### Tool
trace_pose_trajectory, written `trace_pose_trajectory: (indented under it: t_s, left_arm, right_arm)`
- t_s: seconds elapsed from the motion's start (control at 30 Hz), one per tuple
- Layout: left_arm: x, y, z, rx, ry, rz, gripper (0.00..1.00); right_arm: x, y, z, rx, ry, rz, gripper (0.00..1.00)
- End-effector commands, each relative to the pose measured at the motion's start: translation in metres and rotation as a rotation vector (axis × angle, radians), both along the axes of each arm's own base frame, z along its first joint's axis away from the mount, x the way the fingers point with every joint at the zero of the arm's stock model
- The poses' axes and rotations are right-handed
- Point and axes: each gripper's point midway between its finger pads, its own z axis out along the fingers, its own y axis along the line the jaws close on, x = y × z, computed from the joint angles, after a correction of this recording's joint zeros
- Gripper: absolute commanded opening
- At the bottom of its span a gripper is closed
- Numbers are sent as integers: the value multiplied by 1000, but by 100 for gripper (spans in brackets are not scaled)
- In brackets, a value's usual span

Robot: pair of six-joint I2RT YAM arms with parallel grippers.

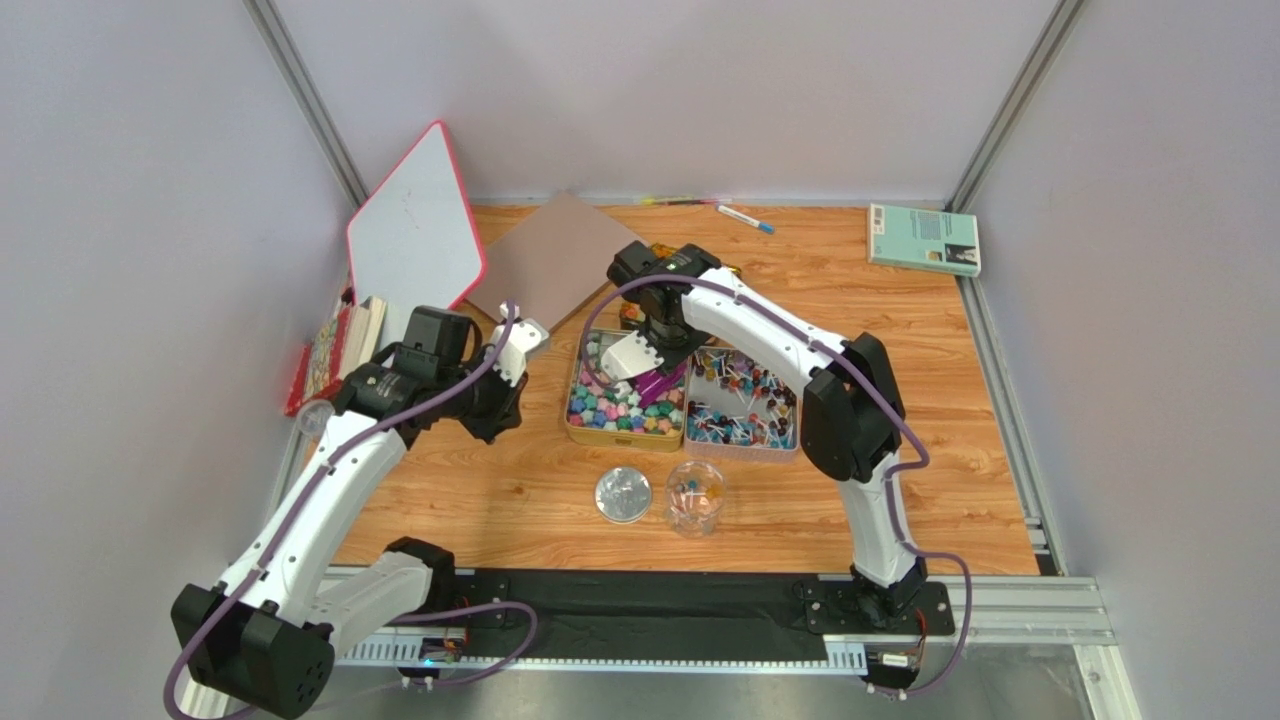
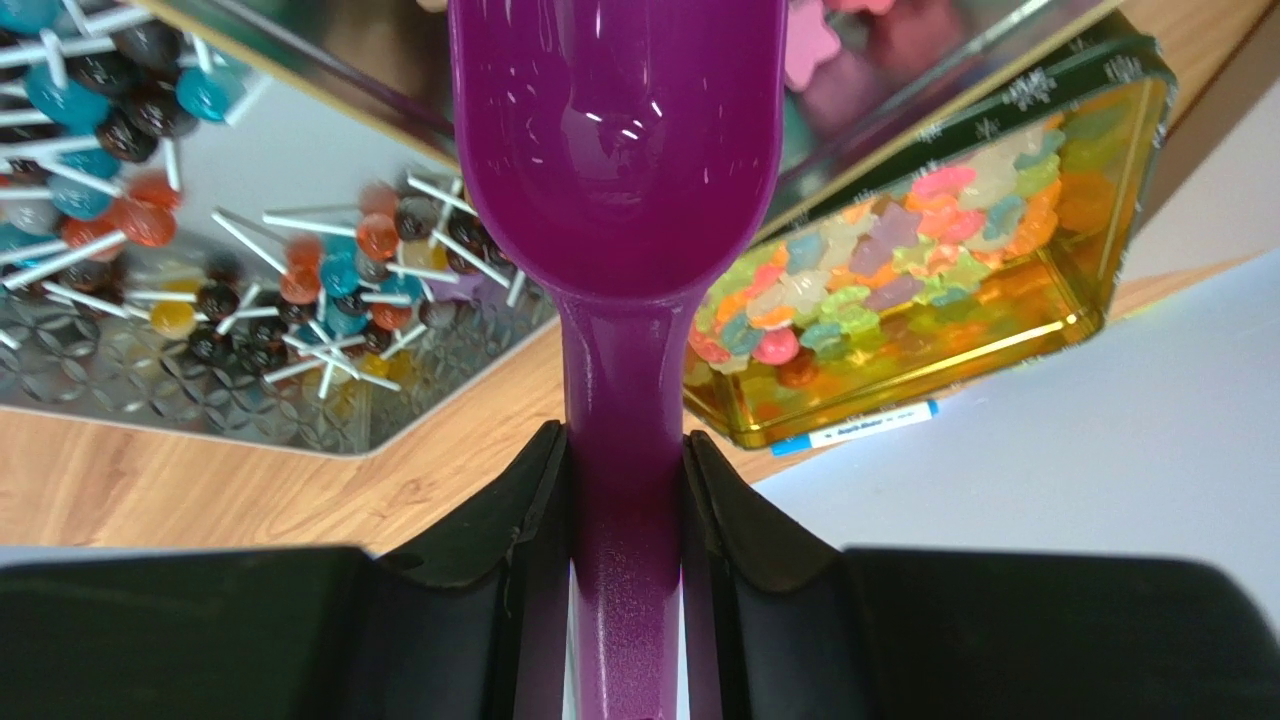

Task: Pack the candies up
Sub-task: Scoop the fake candies from the storage box.

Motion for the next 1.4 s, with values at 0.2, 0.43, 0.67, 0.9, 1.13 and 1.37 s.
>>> trace_pose_trajectory:
  t_s: [0.2, 0.43, 0.67, 0.9, 1.13, 1.37]
  left_arm:
    - [-1, 0, 14, -53, -11, 38, 0]
    - [1, 0, 20, -82, -16, 58, 0]
    - [3, 2, 21, -81, -22, 71, 0]
    - [6, 4, 21, -94, -21, 95, 0]
    - [9, 10, 18, -81, -14, 115, 0]
    - [14, 12, 15, -72, 4, 130, 0]
  right_arm:
    - [-8, 13, -24, -74, -6, -104, 0]
    - [-10, 24, -29, -60, -40, -205, 0]
    - [-16, 55, -33, 16, -62, -239, 0]
    - [-27, 65, -45, 75, -5, -300, 0]
    - [-37, 79, -57, 205, 143, -374, 0]
    - [-35, 91, -54, 354, 229, -374, 0]
